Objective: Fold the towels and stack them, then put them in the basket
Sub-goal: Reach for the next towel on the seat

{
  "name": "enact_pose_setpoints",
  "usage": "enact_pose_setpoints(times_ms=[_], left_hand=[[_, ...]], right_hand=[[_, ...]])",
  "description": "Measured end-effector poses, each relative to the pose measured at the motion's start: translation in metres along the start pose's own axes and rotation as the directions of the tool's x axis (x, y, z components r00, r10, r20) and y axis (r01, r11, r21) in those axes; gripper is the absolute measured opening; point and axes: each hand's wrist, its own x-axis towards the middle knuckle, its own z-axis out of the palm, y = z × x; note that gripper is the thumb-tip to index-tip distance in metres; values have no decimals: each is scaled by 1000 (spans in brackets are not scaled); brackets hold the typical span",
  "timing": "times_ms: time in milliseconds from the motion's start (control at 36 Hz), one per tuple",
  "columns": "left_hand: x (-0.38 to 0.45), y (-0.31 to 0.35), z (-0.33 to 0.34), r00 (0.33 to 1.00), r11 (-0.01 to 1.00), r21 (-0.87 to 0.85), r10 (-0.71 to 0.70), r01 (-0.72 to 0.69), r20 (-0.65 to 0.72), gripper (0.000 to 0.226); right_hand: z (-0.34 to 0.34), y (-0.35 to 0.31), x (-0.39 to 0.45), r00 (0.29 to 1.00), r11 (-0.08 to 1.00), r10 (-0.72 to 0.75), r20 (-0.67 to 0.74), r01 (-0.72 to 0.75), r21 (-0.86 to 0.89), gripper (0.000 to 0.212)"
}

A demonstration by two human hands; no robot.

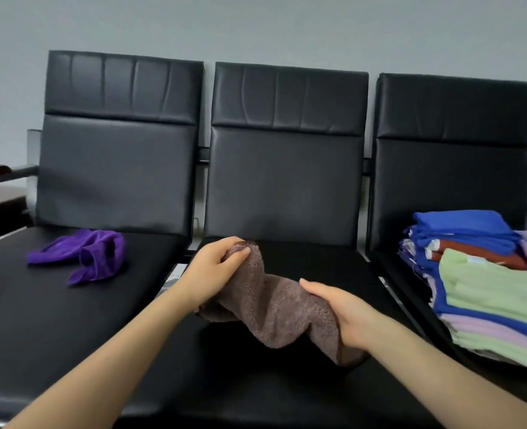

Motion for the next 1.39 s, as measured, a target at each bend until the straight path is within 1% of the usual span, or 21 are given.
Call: enact_pose_setpoints(times_ms=[111,222,333,389,444,500,556,639,694,806,833,889,917,944,1000,1083,1139,1194,1250,1306,1389], left_hand=[[1,-6,-5,1000,999,41,17,-18,11,20],[-1,-14,-10,1000,997,83,8,-10,23,17],[-5,-16,-12,998,995,101,4,-11,68,15],[-6,-14,-12,994,994,108,7,-19,114,14],[-6,-15,-13,988,987,156,-2,-23,157,10],[-7,-19,-17,980,963,269,-42,-12,195,11],[-8,-25,-22,969,935,352,-118,36,215,17],[-11,-33,-32,948,924,351,-237,152,213,20],[-13,-32,-39,940,935,280,-277,217,200,23],[-19,-20,-55,930,943,35,-331,330,161,17],[-21,-18,-58,922,933,-48,-344,357,178,23],[-25,-14,-67,913,888,-232,-354,396,203,55],[-27,-12,-71,906,849,-323,-364,419,217,64],[-30,-8,-73,898,808,-394,-380,438,220,57],[-33,5,-76,891,739,-501,-408,450,198,23],[-32,20,-80,879,688,-586,-468,428,93,23],[-30,33,-86,868,674,-619,-497,403,24,31],[-28,45,-92,846,610,-682,-533,404,25,44],[-25,58,-93,838,549,-737,-544,394,42,45],[-20,64,-92,846,533,-757,-531,378,49,41],[-17,63,-83,816,537,-740,-578,405,28,58]], right_hand=[[4,-3,14,995,995,-86,-46,88,57,36],[4,-6,20,994,992,-99,-44,102,74,38],[0,3,24,996,998,-53,-67,51,-35,43],[-2,9,27,993,986,-44,-108,26,-163,45],[-3,12,29,980,947,-110,-168,52,-317,45],[-2,10,26,958,910,-194,-212,95,-403,42],[-3,4,22,930,919,-270,-249,172,-355,40],[-5,-7,13,875,914,-395,-279,343,-216,29],[-5,-13,5,853,899,-438,-283,411,-152,22],[-2,-28,-14,819,864,-484,-307,503,-21,22],[-2,-32,-16,816,858,-489,-307,514,-1,20],[1,-39,-27,812,850,-498,-304,526,11,17],[1,-42,-32,810,850,-505,-300,527,-6,16],[3,-44,-38,807,849,-514,-289,526,-42,16],[8,-47,-48,804,843,-537,-256,523,-127,17],[14,-51,-60,789,821,-570,-228,549,-156,19],[17,-55,-67,803,828,-554,-218,559,-48,28],[20,-59,-74,832,833,-513,-212,542,114,34],[23,-63,-80,855,832,-482,-191,515,206,27],[25,-64,-81,869,832,-457,-190,493,255,21],[20,-63,-72,876,841,-443,-192,480,249,21]])
